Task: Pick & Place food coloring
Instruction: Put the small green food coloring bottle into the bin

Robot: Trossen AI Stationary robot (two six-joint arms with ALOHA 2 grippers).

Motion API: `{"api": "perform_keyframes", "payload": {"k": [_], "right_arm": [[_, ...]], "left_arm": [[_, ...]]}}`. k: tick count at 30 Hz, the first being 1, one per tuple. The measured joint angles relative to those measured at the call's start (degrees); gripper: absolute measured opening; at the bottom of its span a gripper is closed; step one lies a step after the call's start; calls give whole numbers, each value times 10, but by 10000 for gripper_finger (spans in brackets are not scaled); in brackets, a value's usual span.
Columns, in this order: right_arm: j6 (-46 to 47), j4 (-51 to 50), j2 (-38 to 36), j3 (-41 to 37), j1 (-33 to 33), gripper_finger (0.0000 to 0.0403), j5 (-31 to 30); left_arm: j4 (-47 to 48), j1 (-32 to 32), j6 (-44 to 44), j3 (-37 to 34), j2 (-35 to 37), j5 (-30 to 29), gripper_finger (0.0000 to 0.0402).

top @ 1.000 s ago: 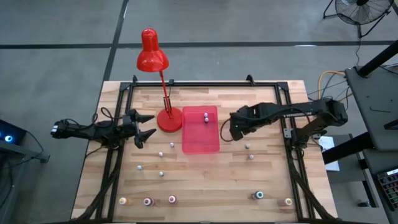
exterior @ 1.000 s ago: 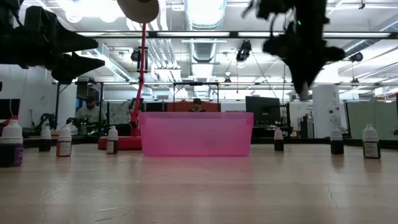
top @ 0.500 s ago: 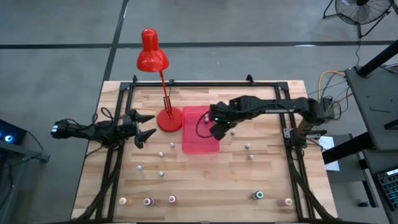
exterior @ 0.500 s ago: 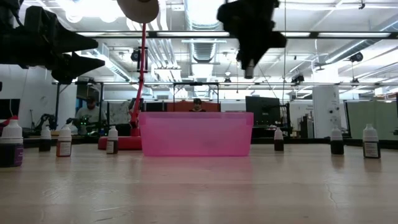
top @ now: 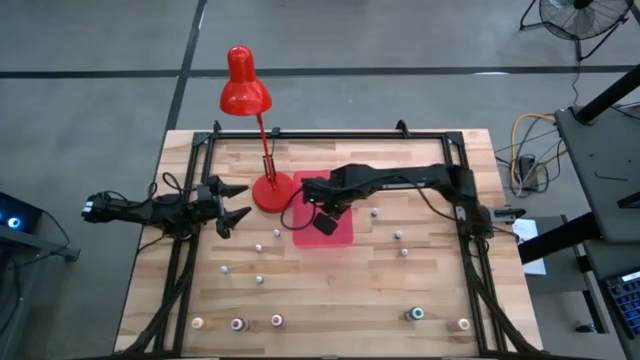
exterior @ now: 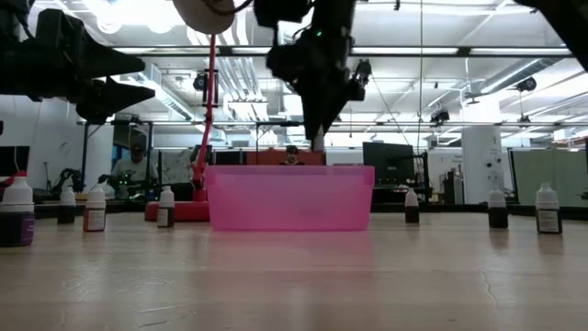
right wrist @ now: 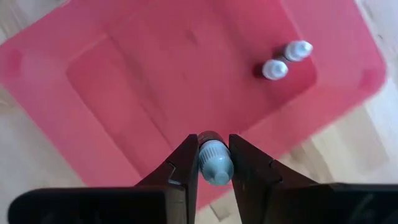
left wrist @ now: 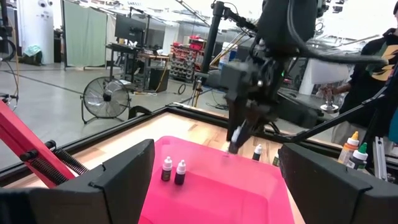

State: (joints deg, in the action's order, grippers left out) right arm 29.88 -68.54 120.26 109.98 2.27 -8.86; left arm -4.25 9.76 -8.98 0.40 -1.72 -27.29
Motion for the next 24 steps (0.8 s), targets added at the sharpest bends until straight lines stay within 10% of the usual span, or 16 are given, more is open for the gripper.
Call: {"api": "perform_keyframes", "payload": {"k": [24], "right_arm": [[158,80,63,-48,42,63,-31]], "left_arm": [[0,0,0,0,0,0,314]]}}
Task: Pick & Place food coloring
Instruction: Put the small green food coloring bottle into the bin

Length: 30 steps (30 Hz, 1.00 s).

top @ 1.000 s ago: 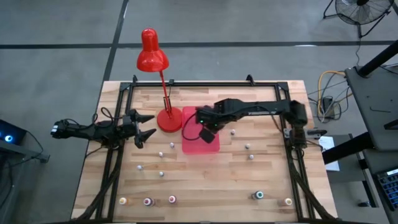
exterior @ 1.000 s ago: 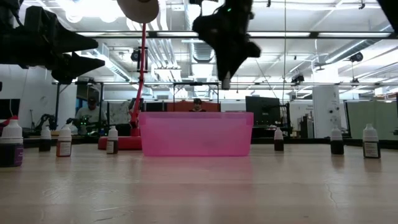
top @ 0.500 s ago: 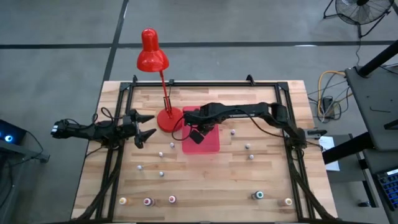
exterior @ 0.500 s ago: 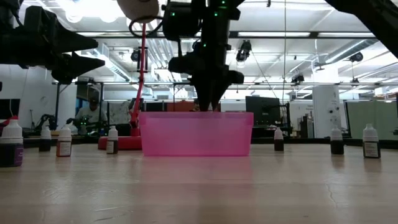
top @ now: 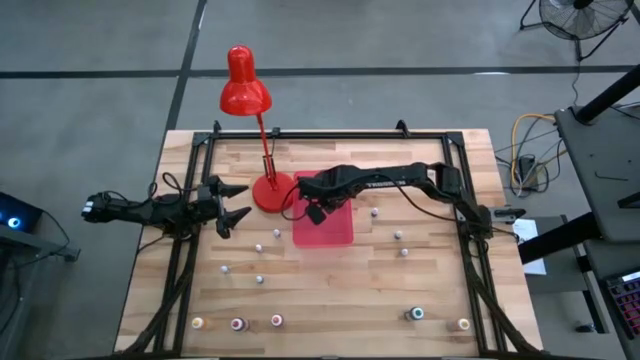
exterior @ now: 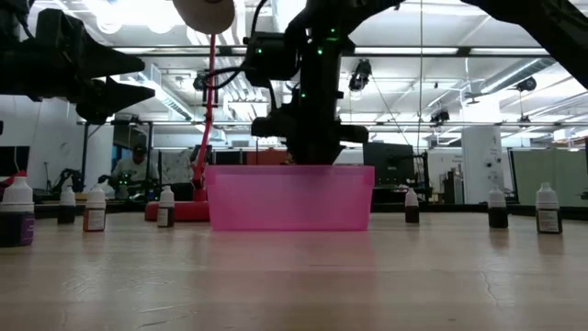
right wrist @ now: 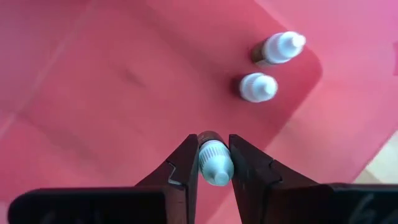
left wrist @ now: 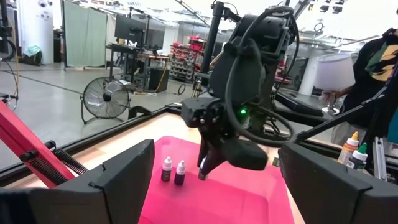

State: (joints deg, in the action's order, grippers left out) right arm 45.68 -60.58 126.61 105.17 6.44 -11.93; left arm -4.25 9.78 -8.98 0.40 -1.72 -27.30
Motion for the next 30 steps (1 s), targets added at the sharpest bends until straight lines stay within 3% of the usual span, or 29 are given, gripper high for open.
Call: {"api": "perform_keyframes", "payload": {"k": [17,30], "right_arm": [[3,55,0,-45,18,65,5],[-6,57,0,-45,18,116,6]], "left_arm": [[0,0,0,0,0,0,314],[0,0,0,0,0,0,314]]}}
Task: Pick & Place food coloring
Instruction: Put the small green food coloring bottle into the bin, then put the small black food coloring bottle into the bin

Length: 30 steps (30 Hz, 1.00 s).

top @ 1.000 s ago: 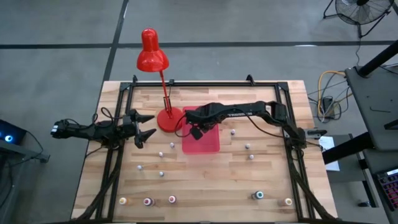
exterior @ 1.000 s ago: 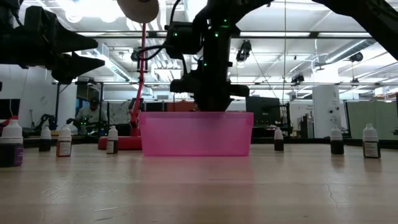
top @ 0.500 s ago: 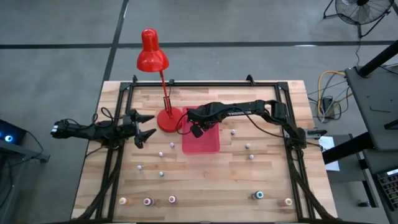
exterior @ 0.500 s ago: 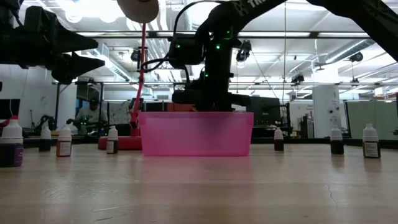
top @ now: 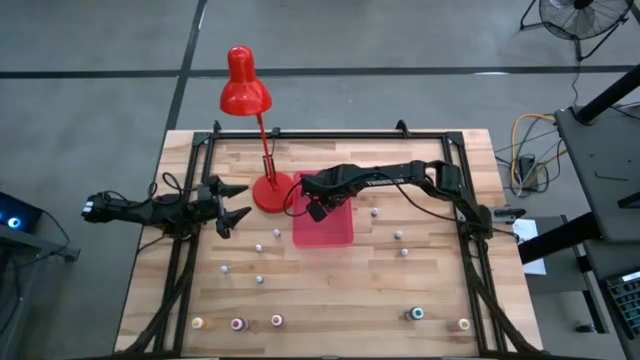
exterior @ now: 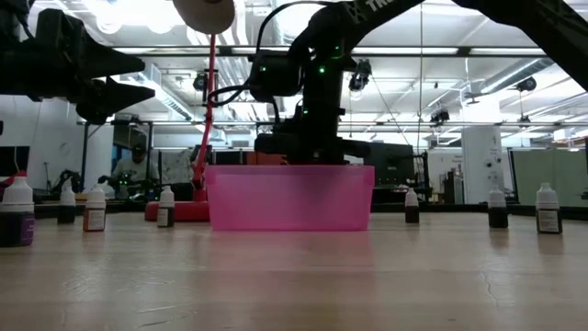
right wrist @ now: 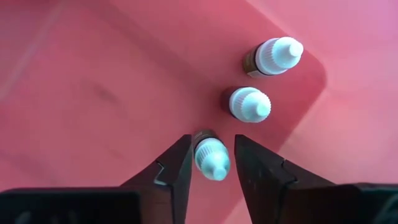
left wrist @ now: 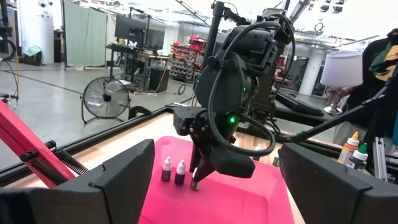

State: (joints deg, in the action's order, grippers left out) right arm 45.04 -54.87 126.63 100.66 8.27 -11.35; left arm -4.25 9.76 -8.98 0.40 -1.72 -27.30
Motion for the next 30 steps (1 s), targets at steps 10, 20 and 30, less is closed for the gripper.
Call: {"api": "perform_keyframes", "payload": {"k": [10,20,30], "right_arm": [[-10,-16,-6,5,-1,120,-4],[-42,-81,-10,89,-19,167,-53],[-88,-242,-13,201,-71,258,-64]], "left_arm": [[0,0,0,0,0,0,314],[0,0,0,0,0,0,314],[0,0,0,0,0,0,314]]}}
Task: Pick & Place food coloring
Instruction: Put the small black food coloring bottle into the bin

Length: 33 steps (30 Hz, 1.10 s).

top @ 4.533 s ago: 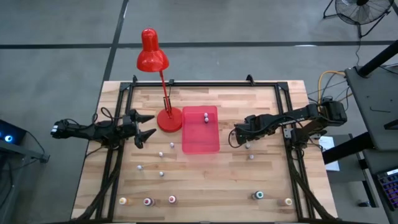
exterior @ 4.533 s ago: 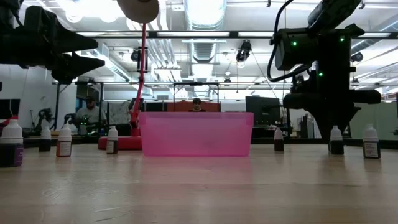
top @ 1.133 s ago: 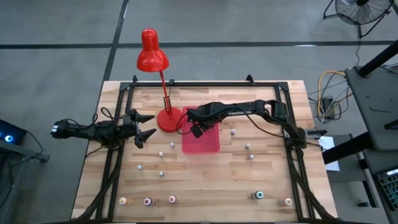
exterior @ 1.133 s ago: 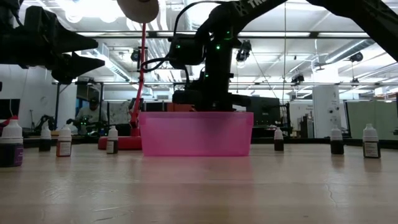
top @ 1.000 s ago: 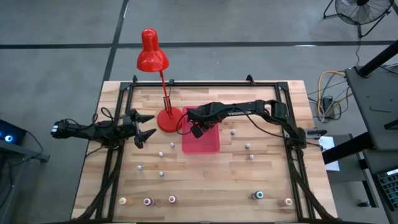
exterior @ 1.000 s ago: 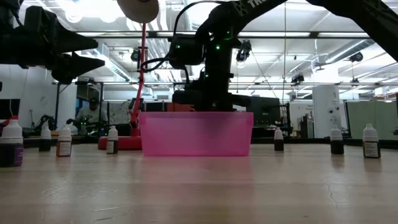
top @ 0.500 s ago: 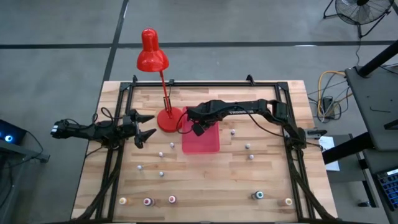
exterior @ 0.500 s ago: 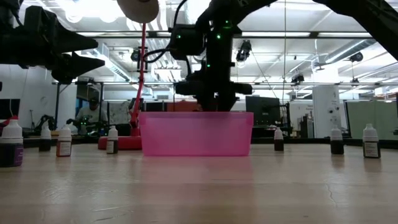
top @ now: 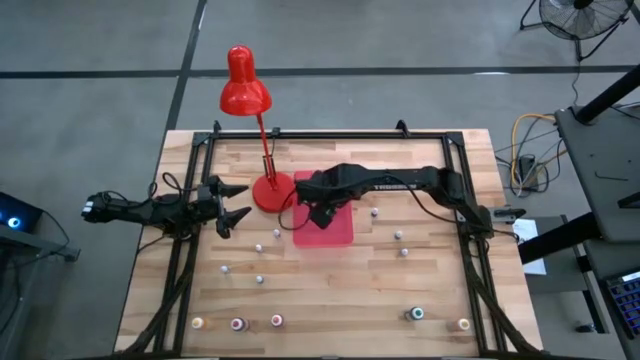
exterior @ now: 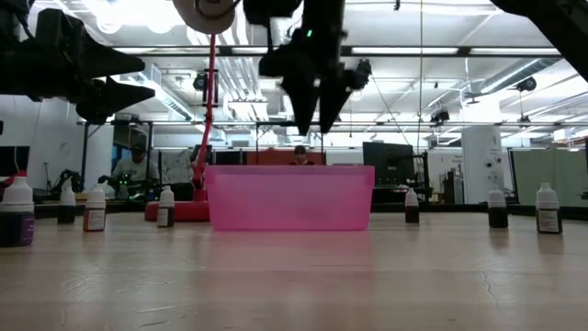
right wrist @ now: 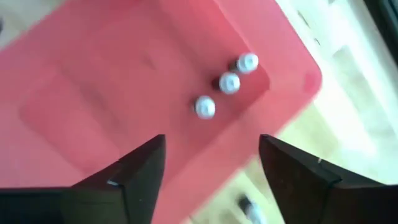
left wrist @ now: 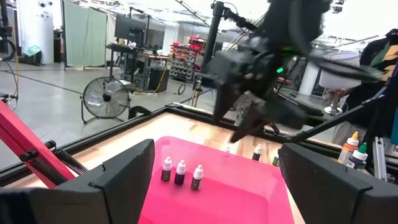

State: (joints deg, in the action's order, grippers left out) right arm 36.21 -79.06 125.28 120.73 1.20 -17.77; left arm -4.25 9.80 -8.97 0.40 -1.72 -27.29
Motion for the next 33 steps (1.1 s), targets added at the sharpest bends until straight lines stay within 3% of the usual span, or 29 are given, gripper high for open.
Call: {"api": "perform_keyframes", "payload": {"k": [7,12,33], "right_arm": [[35,-112,-18,38,-50,316,1],[103,-95,-60,-14,-80,345,40],[333,69,-294,-440,-119,361,63]], "left_arm": [[0,0,0,0,0,0,314],[0,-1,0,0,0,0,314],[0,0,0,0,-3,0,314]]}}
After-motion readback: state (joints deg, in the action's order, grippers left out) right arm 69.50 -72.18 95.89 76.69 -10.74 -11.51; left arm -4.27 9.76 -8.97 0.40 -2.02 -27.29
